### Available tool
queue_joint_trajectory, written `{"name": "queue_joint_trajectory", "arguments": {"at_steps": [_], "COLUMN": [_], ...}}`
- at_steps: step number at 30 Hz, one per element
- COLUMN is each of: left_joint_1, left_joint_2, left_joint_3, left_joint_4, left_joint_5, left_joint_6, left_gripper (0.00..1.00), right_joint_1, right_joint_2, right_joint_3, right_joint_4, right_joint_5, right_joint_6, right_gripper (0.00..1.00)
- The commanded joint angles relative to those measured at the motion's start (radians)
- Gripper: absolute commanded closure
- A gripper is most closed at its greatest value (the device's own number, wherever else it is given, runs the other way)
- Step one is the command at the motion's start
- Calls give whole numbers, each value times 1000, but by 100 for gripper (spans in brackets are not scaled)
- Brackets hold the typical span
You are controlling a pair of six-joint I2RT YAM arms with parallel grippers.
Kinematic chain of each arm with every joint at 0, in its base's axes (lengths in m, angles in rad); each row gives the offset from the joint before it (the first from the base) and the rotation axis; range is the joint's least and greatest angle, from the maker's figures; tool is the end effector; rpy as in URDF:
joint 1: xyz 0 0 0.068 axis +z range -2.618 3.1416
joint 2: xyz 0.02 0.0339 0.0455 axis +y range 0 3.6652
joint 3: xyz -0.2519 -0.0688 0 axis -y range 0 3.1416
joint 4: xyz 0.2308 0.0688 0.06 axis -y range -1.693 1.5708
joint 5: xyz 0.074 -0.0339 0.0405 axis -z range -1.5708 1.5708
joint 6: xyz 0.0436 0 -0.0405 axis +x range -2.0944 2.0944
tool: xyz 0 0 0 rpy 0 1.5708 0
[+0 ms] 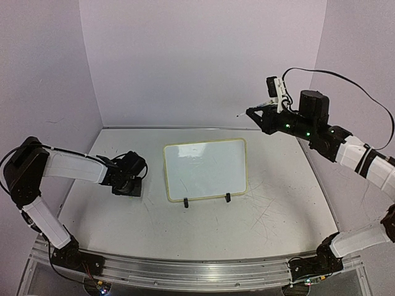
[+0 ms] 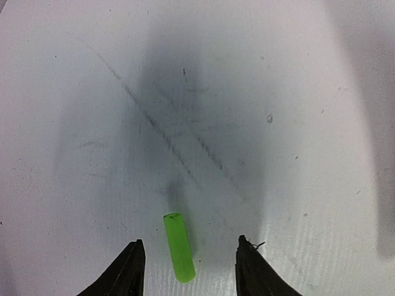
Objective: Write a sentence on the whiteboard
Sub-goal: Place the pen cap at the center of the board.
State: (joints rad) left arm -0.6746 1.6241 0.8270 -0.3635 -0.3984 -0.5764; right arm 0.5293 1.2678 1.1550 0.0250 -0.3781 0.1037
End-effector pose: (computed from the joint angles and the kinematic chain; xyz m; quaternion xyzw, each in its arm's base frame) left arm 0.2317 -0.1636 0.1372 0.0068 0.9605 0.0402 0.2753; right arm 0.2465 0.1628 0.3775 -0.2770 0.6812 0.3382 0.5873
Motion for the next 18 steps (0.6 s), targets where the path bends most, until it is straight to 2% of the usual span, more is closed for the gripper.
{"name": "queue_joint_trajectory", "arguments": {"at_steps": [1, 7, 8, 11, 14, 16, 18], "left_joint_1": [4, 8, 10, 34, 79, 91, 103], "left_joint_2": [-111, -192, -204, -258, -344, -415, -495], "left_joint_3": [87, 173, 185, 207, 208, 201, 169], "left_joint_4": [-29, -122, -139, -181, -193, -173, -85], "left_joint_5": [17, -3, -11, -18, 13, 29, 86], "left_joint_6": [9, 20, 22, 20, 26, 51, 106], "left_gripper": [46, 38, 36, 16, 5, 1, 1], "right_joint_1": [8, 9, 9, 8, 8, 8, 8], "right_joint_2": [-2, -16, -21, -32, -24, -18, -19], "right_joint_3": [-12, -21, -26, -42, -44, -40, -42], "right_joint_4": [12, -15, -17, -17, -17, -19, -17], "right_joint_5": [55, 147, 165, 214, 251, 259, 256], "right_joint_6": [-29, -79, -84, -81, -37, -5, 27], "right_gripper": [100, 100, 100, 100, 100, 100, 100]}}
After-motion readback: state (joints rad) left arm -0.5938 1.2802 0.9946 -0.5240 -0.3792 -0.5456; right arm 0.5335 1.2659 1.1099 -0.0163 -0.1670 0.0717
